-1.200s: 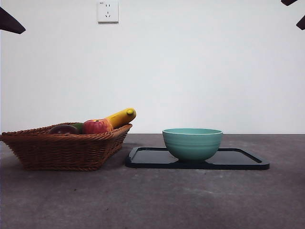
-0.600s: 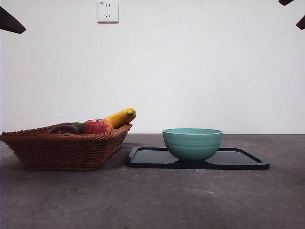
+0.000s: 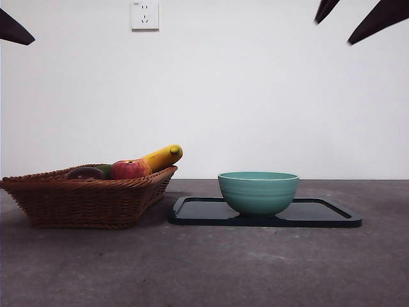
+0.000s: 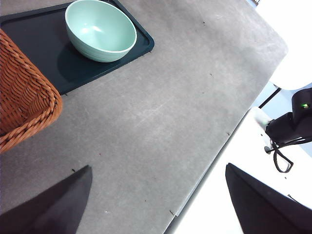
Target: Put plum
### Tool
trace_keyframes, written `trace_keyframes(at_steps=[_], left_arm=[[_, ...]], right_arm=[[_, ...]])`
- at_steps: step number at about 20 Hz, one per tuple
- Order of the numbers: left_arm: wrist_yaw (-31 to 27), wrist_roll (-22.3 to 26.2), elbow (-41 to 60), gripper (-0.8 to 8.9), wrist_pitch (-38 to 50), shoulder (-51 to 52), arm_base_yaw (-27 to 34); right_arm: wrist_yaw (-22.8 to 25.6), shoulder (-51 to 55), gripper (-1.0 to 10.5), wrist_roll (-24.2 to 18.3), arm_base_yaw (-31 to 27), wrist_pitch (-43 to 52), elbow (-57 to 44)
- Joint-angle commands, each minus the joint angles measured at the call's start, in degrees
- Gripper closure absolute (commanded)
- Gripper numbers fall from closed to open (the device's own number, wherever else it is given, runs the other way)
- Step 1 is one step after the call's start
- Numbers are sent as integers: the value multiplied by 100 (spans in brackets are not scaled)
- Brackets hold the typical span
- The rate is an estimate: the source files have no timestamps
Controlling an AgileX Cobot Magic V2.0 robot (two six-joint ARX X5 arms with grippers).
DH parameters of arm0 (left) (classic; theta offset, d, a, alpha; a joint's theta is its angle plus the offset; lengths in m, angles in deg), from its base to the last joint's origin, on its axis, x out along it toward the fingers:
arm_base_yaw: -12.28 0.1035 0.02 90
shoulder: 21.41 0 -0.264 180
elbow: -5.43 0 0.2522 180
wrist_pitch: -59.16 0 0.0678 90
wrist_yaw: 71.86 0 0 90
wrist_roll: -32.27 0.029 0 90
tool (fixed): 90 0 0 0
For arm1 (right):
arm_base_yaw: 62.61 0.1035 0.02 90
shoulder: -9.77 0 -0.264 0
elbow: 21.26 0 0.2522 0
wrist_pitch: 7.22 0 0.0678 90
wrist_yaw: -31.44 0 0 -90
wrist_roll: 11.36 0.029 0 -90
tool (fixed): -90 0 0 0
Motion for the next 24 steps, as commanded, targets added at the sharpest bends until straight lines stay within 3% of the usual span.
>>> trace_keyframes(at_steps=[1, 11, 19, 24], left_arm=[[22, 50, -109, 380, 42, -28, -17], [22, 50, -109, 380, 55, -28, -17], [22, 50, -109, 380, 59, -28, -17], [22, 50, -109, 380, 59, -28, -17]], right_arm=[[15, -756, 649, -315, -72, 26, 483], [-2, -3154, 649, -555, -166, 459, 1176], [9, -4094, 651, -575, -52, 632, 1172], [155, -4264, 818, -575, 0, 756, 1174]])
